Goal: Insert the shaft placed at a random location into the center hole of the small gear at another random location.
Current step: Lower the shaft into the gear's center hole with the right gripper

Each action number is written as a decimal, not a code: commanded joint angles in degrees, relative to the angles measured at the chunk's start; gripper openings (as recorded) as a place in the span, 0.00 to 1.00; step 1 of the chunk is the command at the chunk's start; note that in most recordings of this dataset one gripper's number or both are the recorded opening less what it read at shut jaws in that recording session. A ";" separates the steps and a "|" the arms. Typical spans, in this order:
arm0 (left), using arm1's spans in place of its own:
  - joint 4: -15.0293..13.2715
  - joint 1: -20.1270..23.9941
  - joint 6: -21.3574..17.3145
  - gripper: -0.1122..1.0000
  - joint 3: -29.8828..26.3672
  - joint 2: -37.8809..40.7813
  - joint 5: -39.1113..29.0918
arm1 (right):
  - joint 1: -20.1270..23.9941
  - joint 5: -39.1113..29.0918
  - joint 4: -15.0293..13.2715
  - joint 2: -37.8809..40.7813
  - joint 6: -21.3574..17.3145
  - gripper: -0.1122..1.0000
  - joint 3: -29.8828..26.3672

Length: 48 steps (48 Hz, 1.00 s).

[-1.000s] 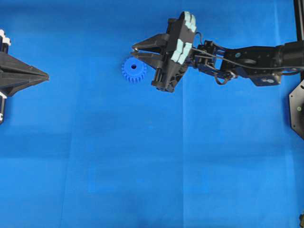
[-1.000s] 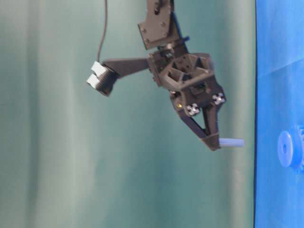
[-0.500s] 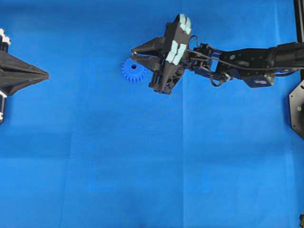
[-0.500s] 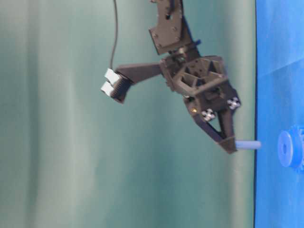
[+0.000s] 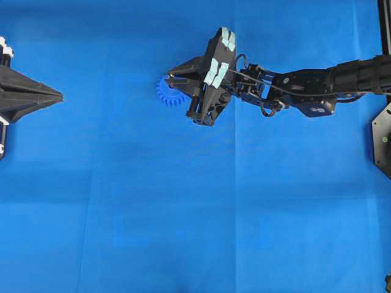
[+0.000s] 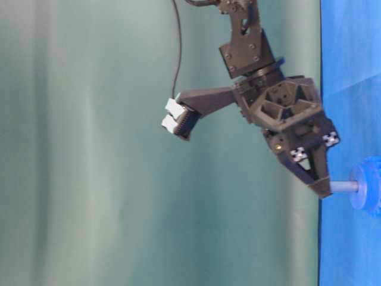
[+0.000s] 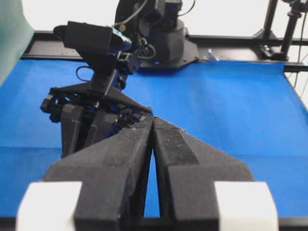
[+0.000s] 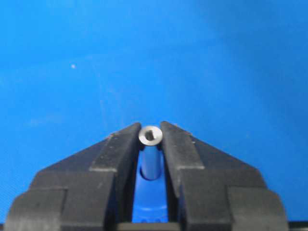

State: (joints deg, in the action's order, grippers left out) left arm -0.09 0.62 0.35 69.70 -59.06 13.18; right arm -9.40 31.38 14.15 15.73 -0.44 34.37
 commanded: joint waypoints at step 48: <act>0.00 0.18 0.00 0.10 -0.62 0.26 0.00 | 0.00 0.97 0.88 2.29 0.26 0.15 -1.41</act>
State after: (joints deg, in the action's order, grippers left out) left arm 0.00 0.70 0.35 69.79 -59.06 12.92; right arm -9.32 31.99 14.94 18.98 -0.26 33.93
